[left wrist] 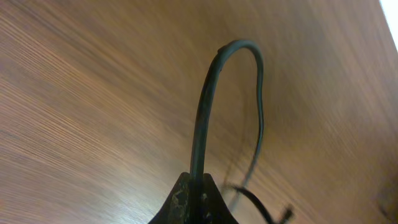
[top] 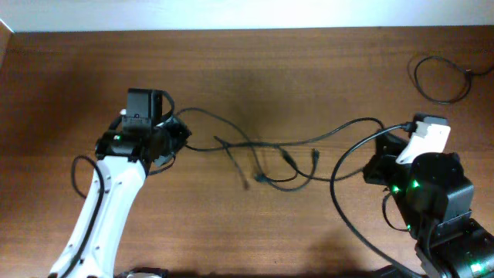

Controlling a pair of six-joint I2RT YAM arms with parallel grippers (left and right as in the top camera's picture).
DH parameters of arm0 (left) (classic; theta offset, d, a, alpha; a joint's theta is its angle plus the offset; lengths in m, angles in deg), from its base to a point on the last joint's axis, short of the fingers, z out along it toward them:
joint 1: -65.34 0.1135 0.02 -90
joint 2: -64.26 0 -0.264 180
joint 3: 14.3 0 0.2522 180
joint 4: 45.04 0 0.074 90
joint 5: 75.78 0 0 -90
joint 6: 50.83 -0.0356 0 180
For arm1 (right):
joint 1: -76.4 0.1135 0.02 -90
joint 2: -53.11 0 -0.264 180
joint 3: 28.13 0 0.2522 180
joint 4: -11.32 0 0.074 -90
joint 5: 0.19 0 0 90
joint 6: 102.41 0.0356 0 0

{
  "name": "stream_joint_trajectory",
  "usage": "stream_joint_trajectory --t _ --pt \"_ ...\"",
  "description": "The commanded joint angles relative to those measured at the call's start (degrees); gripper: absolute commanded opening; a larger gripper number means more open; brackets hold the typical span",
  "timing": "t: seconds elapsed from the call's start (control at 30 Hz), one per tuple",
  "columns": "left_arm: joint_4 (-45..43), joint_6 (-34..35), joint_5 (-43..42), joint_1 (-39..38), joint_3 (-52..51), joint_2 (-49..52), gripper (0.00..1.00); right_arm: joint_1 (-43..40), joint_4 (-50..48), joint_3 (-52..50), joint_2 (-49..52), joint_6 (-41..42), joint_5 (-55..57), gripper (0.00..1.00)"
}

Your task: Untangle cables

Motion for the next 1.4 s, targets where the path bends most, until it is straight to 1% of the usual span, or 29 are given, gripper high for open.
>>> stream_joint_trajectory --t 0.0,0.07,0.17,0.23,0.3,0.37,0.43,0.47,0.53,0.63,0.7,0.77,0.8,0.87,0.9,0.97,1.0,1.13,1.23,1.3,1.37 --pt "0.35 -2.82 25.33 0.57 -0.17 -3.5 0.0 -6.97 2.71 0.61 -0.44 -0.7 7.76 0.04" --pt "0.52 -2.82 32.96 0.57 -0.17 -3.85 0.0 -11.37 4.63 0.61 -0.44 -0.7 7.74 0.04" --pt "1.09 -2.8 42.01 0.57 -0.17 -3.82 0.0 -18.75 7.15 0.61 -0.42 -0.72 6.97 0.04" --pt "1.07 -2.78 47.36 0.9 -0.17 -3.82 0.0 -23.93 7.93 0.61 -0.11 -0.79 4.52 0.04" --pt "1.09 -2.78 48.5 3.04 -0.17 -3.82 0.0 -27.54 7.89 0.61 0.94 -2.51 1.03 0.04" --pt "1.14 -2.78 48.06 8.72 -0.17 -3.82 0.0 -31.54 7.96 0.61 3.78 -4.2 -1.66 0.04" --pt "1.46 -2.8 47.5 12.46 -0.17 -3.82 0.0 -33.99 7.96 0.61 6.34 -4.87 -2.97 0.04" --pt "1.49 -3.52 45.86 14.05 -0.17 -3.82 0.0 -35.69 7.96 0.61 8.33 -4.9 -6.19 0.04" --pt "1.49 -6.62 43.89 14.75 -0.17 -3.82 0.0 -37.46 7.89 0.61 10.82 -5.03 -9.68 0.04" --pt "1.44 -7.28 43.76 14.75 -0.17 -3.82 0.0 -40.37 7.72 0.61 14.1 -5.03 -13.57 0.04" --pt "1.44 -8.33 40.94 14.75 -0.17 -3.82 0.0 -42.69 7.67 0.61 15.02 -5.03 -15.5 0.04" --pt "1.44 -8.33 34.67 14.75 -0.17 -3.82 0.0 -45.77 7.02 0.61 15.15 -5.03 -18.34 0.04" --pt "1.42 -8.98 30.23 14.75 -0.17 -3.82 0.0 -48.7 5.86 0.61 15.15 -5.03 -21.35 0.04" --pt "0.74 -13.99 23.06 14.71 -0.17 -3.82 0.0 -53.66 3.37 0.61 15.15 -5.03 -25.73 0.04" --pt "0.61 -17.27 18.8 14.62 -0.17 -3.82 0.0 -57.59 0.55 0.61 15.15 -5.03 -29.24 0.04" --pt "0.63 -20.5 15.52 14.6 -0.17 -3.82 0.0 -62.86 -4.11 0.61 15.15 -4.98 -33.75 0.04" --pt "0.63 -21.64 14.45 14.6 -0.17 -3.82 0.0 -65.66 -6.97 0.61 15.15 -4.5 -36.04 0.04" --pt "0.39 -24.46 8.66 14.29 -0.17 -3.82 0.0 -74.64 -16.72 0.63 16.35 -3.04 -39.47 0.04" --pt "-0.39 -26.58 8.31 12.15 -0.17 -3.82 0.0 -76.83 -24.9 0.63 20.09 -1.9 -42.1 0.04" --pt "-0.79 -28.92 7.91 8.5 -0.17 -3.82 0.0 -77.68 -32.81 0.68 23.96 1.46 -42.01 0.04" --pt "-1.16 -28.92 7.91 5.49 -0.17 -3.82 0.0 -78.14 -41.4 1.6 28.09 2.58 -42.03 0.04"
